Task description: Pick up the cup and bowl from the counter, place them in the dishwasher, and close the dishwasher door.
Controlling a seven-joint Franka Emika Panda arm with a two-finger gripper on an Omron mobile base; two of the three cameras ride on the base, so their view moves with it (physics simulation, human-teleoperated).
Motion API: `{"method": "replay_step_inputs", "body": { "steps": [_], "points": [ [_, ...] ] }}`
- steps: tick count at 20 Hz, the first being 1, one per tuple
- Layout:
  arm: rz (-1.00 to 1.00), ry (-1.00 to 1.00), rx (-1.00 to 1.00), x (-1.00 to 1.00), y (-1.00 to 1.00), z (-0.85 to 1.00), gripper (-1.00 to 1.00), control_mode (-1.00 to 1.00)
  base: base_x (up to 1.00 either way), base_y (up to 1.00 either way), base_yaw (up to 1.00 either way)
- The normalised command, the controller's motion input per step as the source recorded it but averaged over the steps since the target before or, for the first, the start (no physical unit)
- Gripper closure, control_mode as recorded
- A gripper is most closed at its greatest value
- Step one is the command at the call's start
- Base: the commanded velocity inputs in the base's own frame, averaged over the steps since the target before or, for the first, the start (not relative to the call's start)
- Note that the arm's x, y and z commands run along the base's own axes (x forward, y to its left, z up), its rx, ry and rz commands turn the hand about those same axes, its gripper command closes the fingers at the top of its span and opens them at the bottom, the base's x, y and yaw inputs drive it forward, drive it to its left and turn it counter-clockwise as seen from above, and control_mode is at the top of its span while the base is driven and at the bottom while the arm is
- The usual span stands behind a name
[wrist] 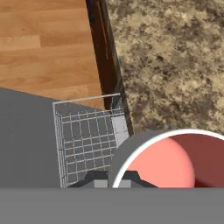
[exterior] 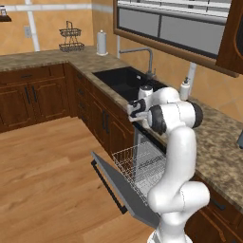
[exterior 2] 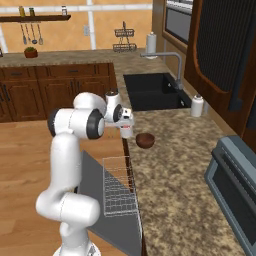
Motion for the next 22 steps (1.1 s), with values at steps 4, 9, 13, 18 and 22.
{"method": "replay_step_inputs", "body": {
  "steps": [4,9,13,18,22],
  "points": [
    [0.0,0.02,0.03,-0.98,0.56,0.0,1.0,-1.0,0.0,0.0,0.0],
    [-0.02,0.19,0.0,-0.77,0.19,0.0,1.0,-1.0,0.0,0.0,0.0],
    [-0.16,0.07,-0.03,-0.07,0.32,-0.17,1.0,-1.0,0.0,0.0,0.0],
    [-0.18,-0.05,0.05,0.0,0.09,-0.58,1.0,-1.0,0.0,0.0,0.0],
    [-0.09,0.03,-0.04,0.21,0.05,-0.66,1.0,-1.0,0.0,0.0,0.0]
  ]
}}
